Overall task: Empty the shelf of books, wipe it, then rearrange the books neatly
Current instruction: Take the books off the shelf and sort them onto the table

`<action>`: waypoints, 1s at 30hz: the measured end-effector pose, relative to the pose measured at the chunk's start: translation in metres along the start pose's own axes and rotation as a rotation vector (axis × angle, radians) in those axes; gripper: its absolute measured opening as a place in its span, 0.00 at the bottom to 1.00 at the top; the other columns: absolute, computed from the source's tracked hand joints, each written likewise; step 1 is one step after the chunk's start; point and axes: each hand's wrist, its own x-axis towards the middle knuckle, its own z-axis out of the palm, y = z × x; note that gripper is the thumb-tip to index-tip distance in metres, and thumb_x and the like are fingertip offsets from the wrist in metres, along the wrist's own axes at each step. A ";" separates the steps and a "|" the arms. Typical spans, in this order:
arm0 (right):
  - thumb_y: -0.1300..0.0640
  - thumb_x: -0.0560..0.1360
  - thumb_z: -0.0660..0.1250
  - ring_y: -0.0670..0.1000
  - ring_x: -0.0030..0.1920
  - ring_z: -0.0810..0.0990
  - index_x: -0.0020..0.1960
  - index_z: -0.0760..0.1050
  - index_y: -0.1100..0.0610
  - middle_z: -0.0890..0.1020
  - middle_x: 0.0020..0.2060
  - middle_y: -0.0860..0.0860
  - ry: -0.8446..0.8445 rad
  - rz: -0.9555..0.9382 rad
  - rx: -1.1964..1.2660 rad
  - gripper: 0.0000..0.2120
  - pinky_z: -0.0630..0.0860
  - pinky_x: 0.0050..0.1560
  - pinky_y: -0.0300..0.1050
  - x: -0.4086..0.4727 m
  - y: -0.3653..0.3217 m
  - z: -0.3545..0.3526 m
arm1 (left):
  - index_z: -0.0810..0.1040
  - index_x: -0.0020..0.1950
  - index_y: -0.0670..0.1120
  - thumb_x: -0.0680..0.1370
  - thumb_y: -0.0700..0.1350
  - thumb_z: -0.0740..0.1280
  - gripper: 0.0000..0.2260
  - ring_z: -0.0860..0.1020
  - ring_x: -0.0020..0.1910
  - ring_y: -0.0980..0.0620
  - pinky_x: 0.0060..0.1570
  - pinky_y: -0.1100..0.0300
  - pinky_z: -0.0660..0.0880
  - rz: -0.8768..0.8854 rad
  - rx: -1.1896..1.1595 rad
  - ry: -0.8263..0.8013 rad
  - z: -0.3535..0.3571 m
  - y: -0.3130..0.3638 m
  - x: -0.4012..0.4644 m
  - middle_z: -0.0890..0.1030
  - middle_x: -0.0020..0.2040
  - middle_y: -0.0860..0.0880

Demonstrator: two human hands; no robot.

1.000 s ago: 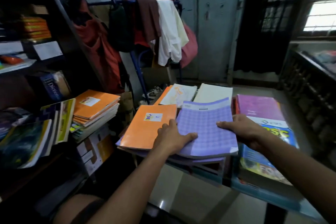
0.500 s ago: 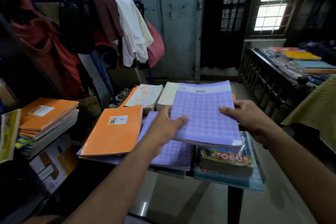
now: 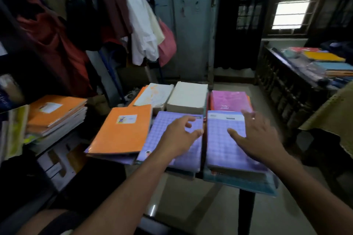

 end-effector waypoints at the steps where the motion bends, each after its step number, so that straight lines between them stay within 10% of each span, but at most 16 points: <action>1: 0.34 0.76 0.59 0.60 0.71 0.65 0.79 0.58 0.52 0.66 0.70 0.56 -0.042 -0.114 0.045 0.37 0.66 0.69 0.58 -0.001 -0.024 0.002 | 0.76 0.69 0.54 0.78 0.56 0.71 0.20 0.79 0.55 0.53 0.56 0.53 0.78 0.002 -0.020 0.049 -0.015 -0.006 -0.008 0.79 0.63 0.52; 11: 0.41 0.76 0.68 0.54 0.62 0.73 0.70 0.68 0.51 0.73 0.60 0.52 -0.431 -0.937 0.351 0.27 0.70 0.62 0.49 -0.050 -0.323 0.077 | 0.82 0.51 0.51 0.73 0.54 0.73 0.10 0.81 0.42 0.54 0.51 0.53 0.79 -0.283 -0.119 0.883 -0.214 -0.163 -0.169 0.83 0.43 0.54; 20: 0.44 0.76 0.71 0.48 0.42 0.81 0.62 0.71 0.50 0.83 0.46 0.49 -0.750 -0.706 0.684 0.19 0.79 0.47 0.48 -0.090 -0.463 0.153 | 0.80 0.54 0.53 0.77 0.47 0.73 0.07 0.81 0.47 0.55 0.46 0.56 0.78 -0.388 0.282 1.019 -0.261 -0.248 -0.228 0.80 0.52 0.55; 24: 0.44 0.75 0.73 0.48 0.49 0.81 0.61 0.73 0.49 0.82 0.48 0.49 -0.826 -0.743 0.710 0.19 0.79 0.52 0.48 -0.124 -0.499 0.164 | 0.79 0.59 0.53 0.78 0.51 0.69 0.11 0.78 0.57 0.46 0.53 0.52 0.73 -0.522 0.547 1.269 -0.300 -0.252 -0.278 0.80 0.58 0.50; 30: 0.36 0.76 0.67 0.55 0.63 0.76 0.76 0.62 0.53 0.73 0.68 0.52 -0.990 -0.834 0.625 0.36 0.74 0.57 0.50 -0.169 -0.564 0.160 | 0.54 0.81 0.54 0.80 0.70 0.50 0.34 0.71 0.70 0.39 0.69 0.46 0.63 -1.224 0.372 0.814 -0.354 -0.292 -0.357 0.72 0.73 0.40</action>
